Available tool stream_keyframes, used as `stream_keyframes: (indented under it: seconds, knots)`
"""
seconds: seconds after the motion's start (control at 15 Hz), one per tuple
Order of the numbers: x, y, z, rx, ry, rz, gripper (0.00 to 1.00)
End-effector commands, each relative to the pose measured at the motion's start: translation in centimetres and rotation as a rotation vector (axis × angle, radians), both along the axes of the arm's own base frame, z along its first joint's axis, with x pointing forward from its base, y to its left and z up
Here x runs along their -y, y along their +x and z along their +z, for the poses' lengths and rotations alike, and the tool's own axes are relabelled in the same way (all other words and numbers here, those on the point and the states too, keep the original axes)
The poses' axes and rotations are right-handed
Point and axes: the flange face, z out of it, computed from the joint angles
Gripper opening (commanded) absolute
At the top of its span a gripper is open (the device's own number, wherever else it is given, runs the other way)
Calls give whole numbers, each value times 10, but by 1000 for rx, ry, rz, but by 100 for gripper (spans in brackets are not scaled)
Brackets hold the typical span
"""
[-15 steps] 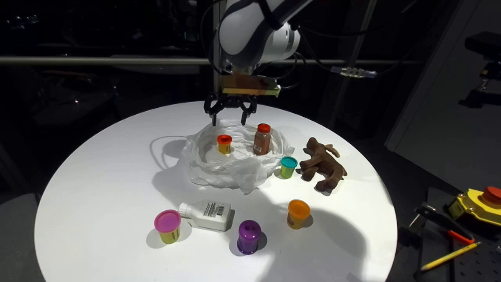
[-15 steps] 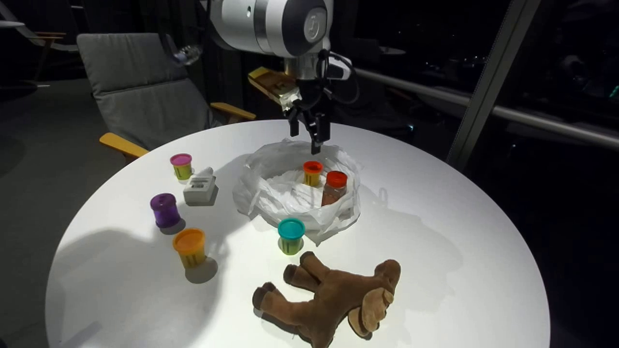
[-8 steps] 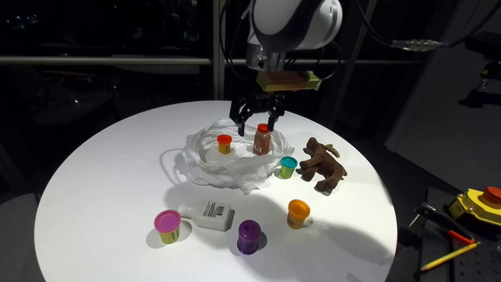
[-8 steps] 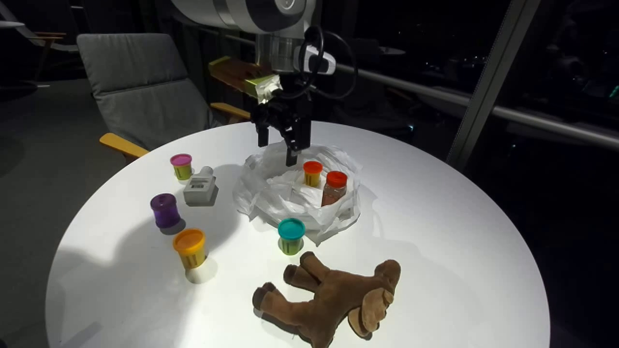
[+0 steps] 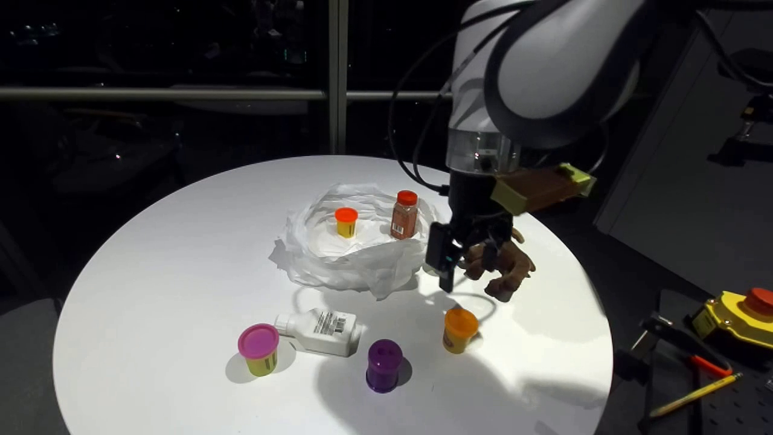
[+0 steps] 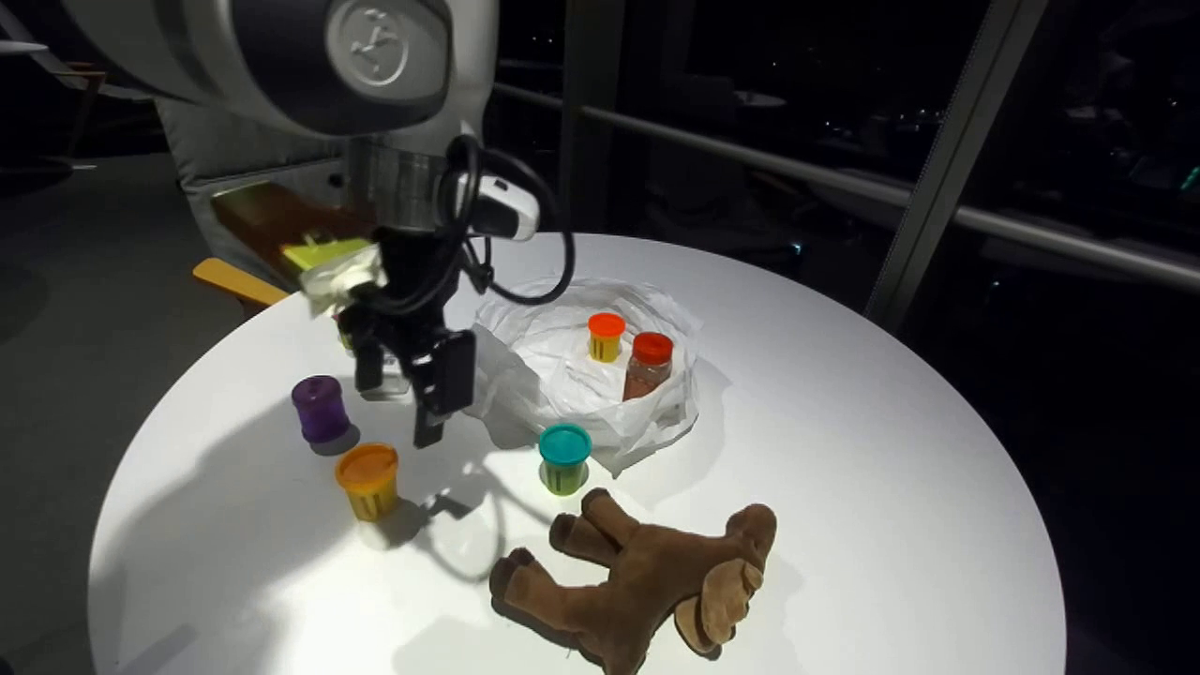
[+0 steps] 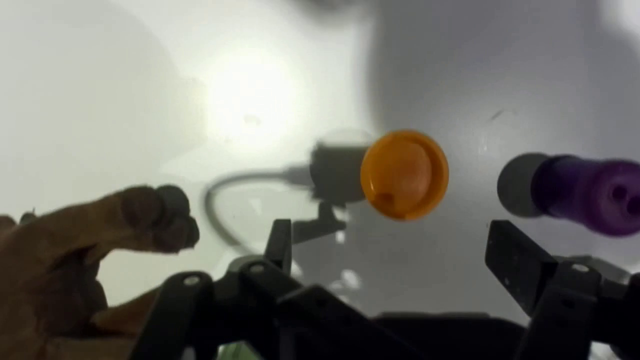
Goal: Put the objects on the table in the plastic bag
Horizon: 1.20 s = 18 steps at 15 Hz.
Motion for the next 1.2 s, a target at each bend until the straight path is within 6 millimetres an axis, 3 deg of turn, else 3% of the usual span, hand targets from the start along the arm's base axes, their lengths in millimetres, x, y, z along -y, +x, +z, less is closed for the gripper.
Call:
stream_keyframes:
  seconds: [0.0, 0.2, 0.33, 0.6, 1.13]
  knots:
    - [-8, -75, -12, 16, 43, 28, 100]
    - [-24, -106, -26, 51, 83, 62, 100]
    - [-37, -116, -25, 121, 93, 86, 100]
    - [-54, -115, -25, 224, 65, 132, 100]
    - [-34, -90, -40, 307, -13, 160, 100]
